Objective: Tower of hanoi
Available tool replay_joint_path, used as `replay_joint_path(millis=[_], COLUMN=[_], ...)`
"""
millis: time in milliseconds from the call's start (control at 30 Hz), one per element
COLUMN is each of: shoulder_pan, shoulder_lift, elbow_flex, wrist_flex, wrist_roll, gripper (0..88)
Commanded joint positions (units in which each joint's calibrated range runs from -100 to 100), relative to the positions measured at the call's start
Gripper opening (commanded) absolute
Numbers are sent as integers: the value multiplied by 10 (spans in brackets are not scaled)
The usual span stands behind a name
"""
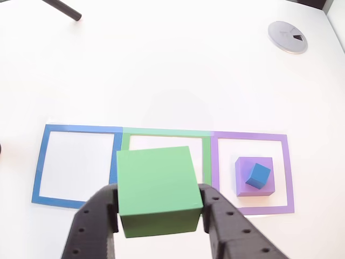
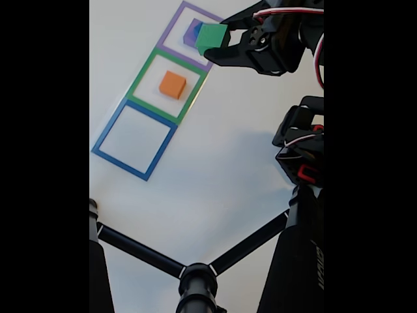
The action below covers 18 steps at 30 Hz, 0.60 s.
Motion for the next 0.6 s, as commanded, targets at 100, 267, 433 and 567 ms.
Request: replay_joint_path(millis=[100, 267, 433, 567], shoulder_pan=[45, 84, 101, 97], shoulder_lift=[-1, -33, -50, -45], elbow_flex=[-14, 47, 191, 335], wrist_flex=[-12, -45, -137, -292], wrist_roll=[0, 0, 0, 0], gripper=[45, 44, 48, 49])
